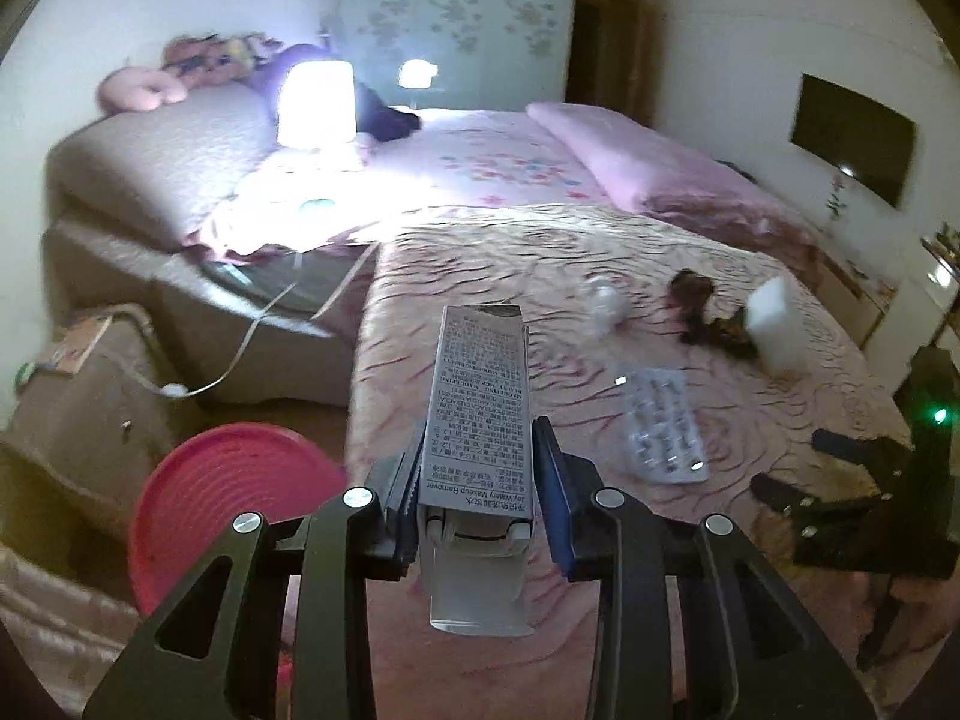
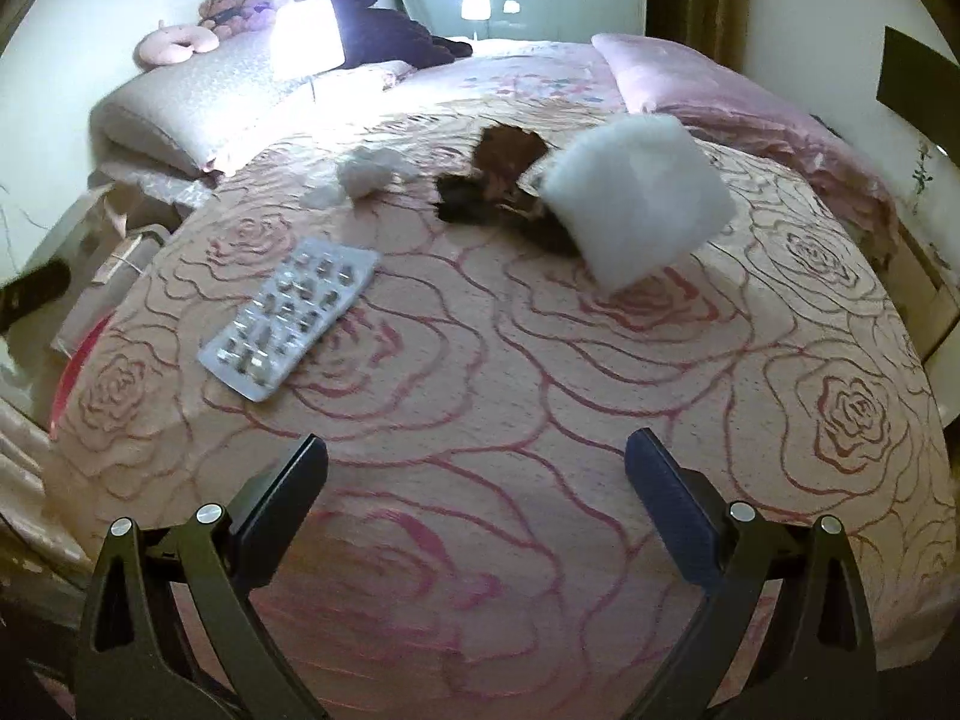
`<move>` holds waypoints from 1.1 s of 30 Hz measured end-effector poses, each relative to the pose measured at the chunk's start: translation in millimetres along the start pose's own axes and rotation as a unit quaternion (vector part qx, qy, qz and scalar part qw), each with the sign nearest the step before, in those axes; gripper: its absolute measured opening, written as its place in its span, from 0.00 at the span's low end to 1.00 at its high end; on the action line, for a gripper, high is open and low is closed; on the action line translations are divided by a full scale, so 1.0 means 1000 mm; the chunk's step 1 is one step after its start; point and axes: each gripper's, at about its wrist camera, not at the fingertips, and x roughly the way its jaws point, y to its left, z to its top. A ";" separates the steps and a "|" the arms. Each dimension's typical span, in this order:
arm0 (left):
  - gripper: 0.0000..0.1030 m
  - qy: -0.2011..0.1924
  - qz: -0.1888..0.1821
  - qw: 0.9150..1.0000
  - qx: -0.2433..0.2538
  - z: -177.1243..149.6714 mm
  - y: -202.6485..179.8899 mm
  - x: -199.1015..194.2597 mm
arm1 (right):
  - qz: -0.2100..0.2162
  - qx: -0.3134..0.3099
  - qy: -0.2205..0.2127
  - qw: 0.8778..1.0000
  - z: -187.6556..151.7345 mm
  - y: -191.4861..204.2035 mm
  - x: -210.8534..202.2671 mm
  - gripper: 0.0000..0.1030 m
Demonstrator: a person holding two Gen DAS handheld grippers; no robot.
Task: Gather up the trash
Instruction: 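Grasp the white box with the left tool while the right grasps the blister pack, then carry box and blister pack over the pink wastebasket and open both tools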
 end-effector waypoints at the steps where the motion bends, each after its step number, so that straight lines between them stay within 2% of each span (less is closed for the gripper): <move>1: 0.30 0.001 0.004 1.000 -0.005 -0.002 0.005 -0.001 | 0.004 -0.007 -0.003 1.000 0.003 0.007 -0.002 0.93; 6: 0.30 -0.001 0.012 0.999 -0.031 -0.009 0.022 -0.007 | 0.042 -0.014 -0.006 0.999 0.021 0.030 -0.004 0.93; 10: 0.30 -0.008 0.020 0.999 -0.032 -0.011 0.026 -0.010 | 0.059 -0.011 0.002 0.998 0.036 0.050 0.010 0.93; 15: 0.30 -0.012 0.021 0.999 -0.038 -0.010 0.031 -0.014 | 0.073 0.016 0.020 0.997 0.041 0.060 0.032 0.93; 18: 0.30 -0.011 0.026 0.999 -0.043 -0.011 0.035 -0.013 | 0.067 -0.003 0.009 0.998 0.042 0.073 0.035 0.93; 20: 0.30 -0.008 0.026 0.999 -0.046 -0.011 0.036 -0.011 | 0.055 -0.022 0.004 0.998 0.044 0.081 0.037 0.90; 24: 0.30 -0.005 0.027 0.998 -0.048 -0.012 0.037 -0.010 | 0.029 -0.059 -0.006 0.998 0.045 0.089 0.040 0.71; 27: 0.30 -0.004 0.028 0.998 -0.047 -0.013 0.037 -0.009 | 0.037 -0.074 -0.013 0.997 0.043 0.090 0.037 0.62; 33: 0.30 -0.001 0.030 0.999 -0.046 -0.014 0.037 -0.007 | 0.049 -0.082 -0.013 0.995 0.038 0.087 0.033 0.56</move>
